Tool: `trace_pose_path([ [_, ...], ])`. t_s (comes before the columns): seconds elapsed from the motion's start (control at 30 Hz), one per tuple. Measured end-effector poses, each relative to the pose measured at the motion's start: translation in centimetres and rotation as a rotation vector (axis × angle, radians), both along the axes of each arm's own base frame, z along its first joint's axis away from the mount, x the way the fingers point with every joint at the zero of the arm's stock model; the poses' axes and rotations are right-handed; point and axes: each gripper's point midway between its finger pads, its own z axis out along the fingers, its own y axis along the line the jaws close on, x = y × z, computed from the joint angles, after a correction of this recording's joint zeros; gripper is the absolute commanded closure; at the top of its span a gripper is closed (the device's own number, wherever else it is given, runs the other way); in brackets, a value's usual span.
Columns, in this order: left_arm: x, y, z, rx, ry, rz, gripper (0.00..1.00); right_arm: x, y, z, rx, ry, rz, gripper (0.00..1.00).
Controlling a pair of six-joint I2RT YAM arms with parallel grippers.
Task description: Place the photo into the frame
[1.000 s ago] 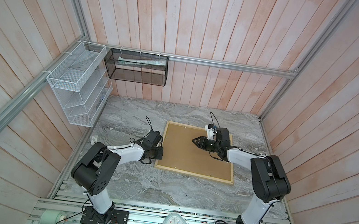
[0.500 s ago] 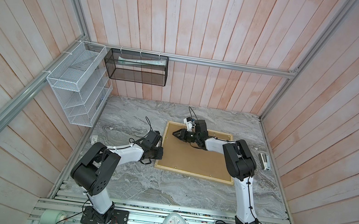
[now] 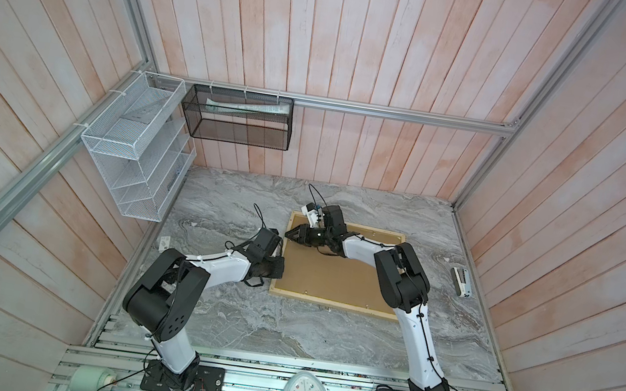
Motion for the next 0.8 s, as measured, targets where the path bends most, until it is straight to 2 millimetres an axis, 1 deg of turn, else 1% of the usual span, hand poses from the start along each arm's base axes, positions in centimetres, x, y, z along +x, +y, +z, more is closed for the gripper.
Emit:
trace_pose_path([
  [0.8,-0.32,0.05,-0.06,0.001,0.013,-0.004,0.95,-0.91,-0.06,-0.36,-0.011,-0.059,0.076,0.73],
])
